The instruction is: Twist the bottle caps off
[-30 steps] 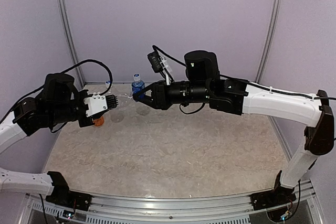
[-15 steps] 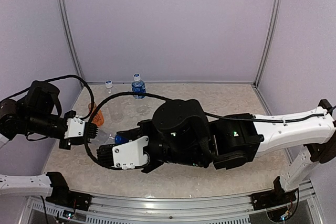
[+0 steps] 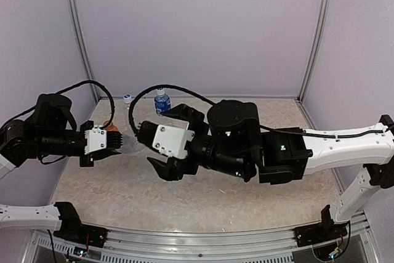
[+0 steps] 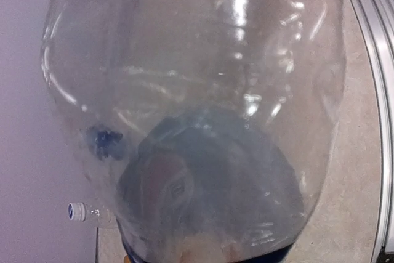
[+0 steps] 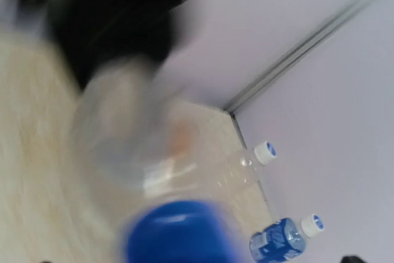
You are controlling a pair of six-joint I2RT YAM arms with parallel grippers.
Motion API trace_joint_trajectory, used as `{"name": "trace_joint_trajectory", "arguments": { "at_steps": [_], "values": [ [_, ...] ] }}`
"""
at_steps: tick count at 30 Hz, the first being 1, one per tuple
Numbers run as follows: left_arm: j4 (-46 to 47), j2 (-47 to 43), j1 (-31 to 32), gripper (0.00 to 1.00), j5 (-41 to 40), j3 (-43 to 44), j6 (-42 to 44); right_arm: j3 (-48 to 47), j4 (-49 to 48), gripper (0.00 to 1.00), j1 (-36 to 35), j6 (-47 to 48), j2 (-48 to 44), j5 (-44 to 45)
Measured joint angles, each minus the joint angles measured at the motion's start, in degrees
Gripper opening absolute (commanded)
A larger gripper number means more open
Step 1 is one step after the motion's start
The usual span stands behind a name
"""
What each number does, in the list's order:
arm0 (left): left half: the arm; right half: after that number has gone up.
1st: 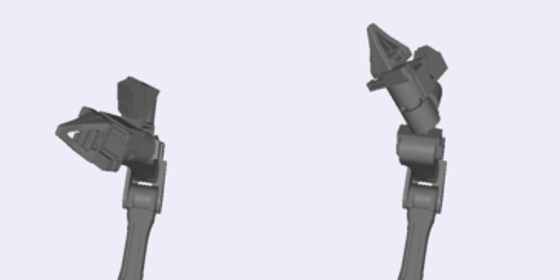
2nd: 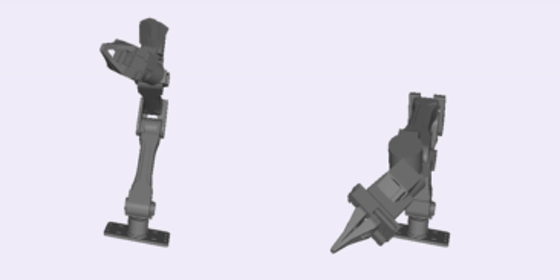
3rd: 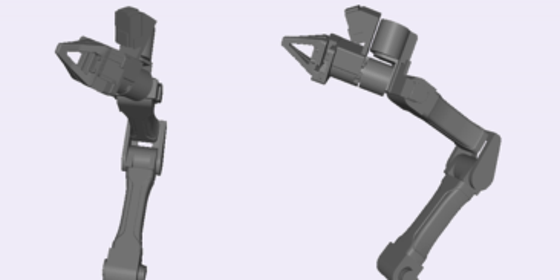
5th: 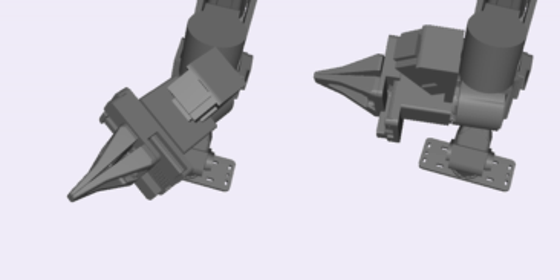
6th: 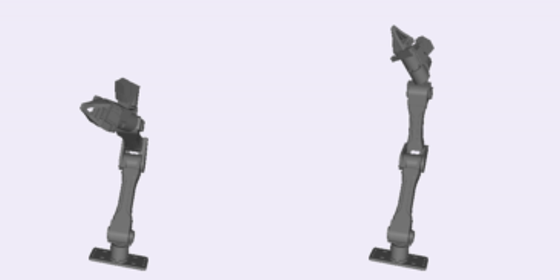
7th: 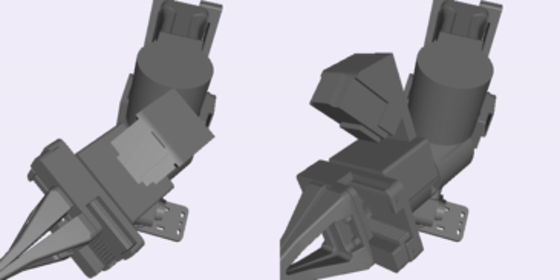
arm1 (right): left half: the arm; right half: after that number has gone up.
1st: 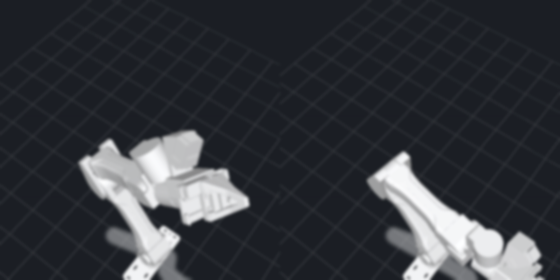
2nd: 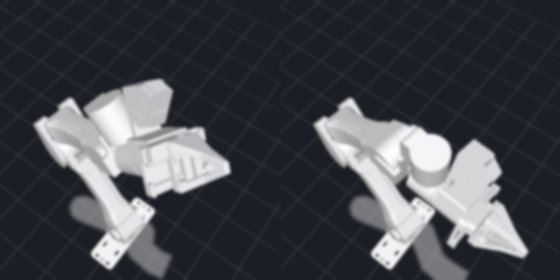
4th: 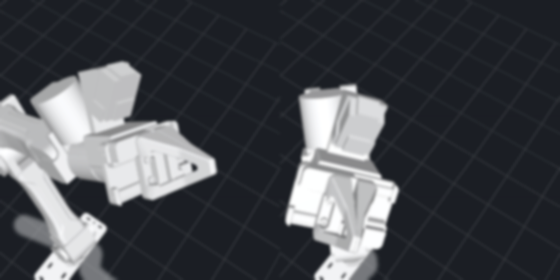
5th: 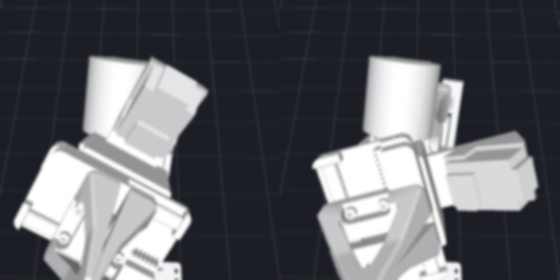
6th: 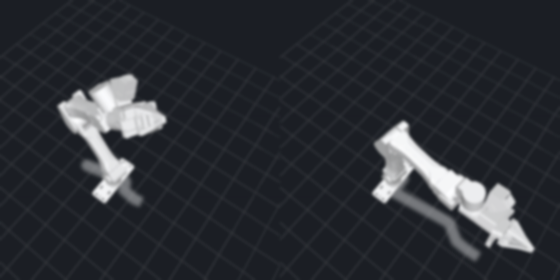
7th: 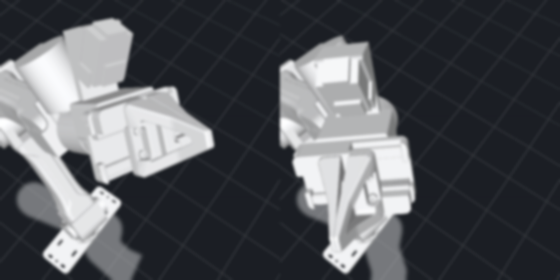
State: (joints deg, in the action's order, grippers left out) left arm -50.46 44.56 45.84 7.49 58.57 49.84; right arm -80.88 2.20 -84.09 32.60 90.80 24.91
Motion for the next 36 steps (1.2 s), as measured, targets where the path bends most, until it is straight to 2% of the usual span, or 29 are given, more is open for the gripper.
{"name": "trace_joint_trajectory", "arguments": {
  "at_steps": [7, 13, 16, 19, 21, 23, 25, 28, 30, 32, 36],
  "values": [
    [11.67, 2.69, 0.00, 0.25, -12.61, -3.63, 1.03, -1.18, -1.38, 0.99, 12.90, -30.29, -6.23, -15.13],
    [17.68, 3.48, 0.00, 0.25, -18.32, -4.31, 2.49, -5.14, 2.29, 0.88, 16.33, -49.00, -3.13, -22.27],
    [18.93, 3.50, 0.00, 0.25, -19.34, -4.33, 2.93, -7.39, 4.04, 0.77, 16.41, -53.13, -0.17, -25.18],
    [19.61, 3.56, 0.00, 0.25, -19.76, -4.33, 3.08, -7.56, 4.96, 0.59, 16.63, -54.82, 1.31, -27.19],
    [19.63, 3.58, 0.00, 0.25, -19.76, -4.33, 3.08, -7.58, 5.25, 0.42, 16.90, -55.47, 1.97, -28.59],
    [19.63, 3.61, 0.00, 0.25, -19.76, -4.33, 3.08, -7.58, 5.31, 0.35, 17.31, -56.24, 2.32, -29.75],
    [19.63, 3.65, 0.00, 0.25, -19.76, -4.33, 3.08, -7.58, 5.22, 0.34, 17.62, -56.15, 2.34, -30.47],
    [19.61, 3.67, 0.00, 0.25, -19.74, -4.33, 3.13, -7.58, 5.01, 0.43, 18.03, -56.26, 2.34, -31.63],
    [19.61, 3.67, 0.00, 0.25, -19.69, -4.33, 3.17, -7.58, 4.94, 0.44, 18.23, -56.43, 2.34, -32.37],
    [19.61, 3.67, 0.00, 0.25, -19.67, -4.33, 3.19, -7.58, 4.79, 0.41, 18.43, -56.48, 2.38, -32.85],
    [19.61, 3.67, 0.00, 0.25, -19.50, -4.33, 3.26, -7.58, 4.68, 0.27, 18.67, -56.54, 2.47, -33.62]
  ]
}}
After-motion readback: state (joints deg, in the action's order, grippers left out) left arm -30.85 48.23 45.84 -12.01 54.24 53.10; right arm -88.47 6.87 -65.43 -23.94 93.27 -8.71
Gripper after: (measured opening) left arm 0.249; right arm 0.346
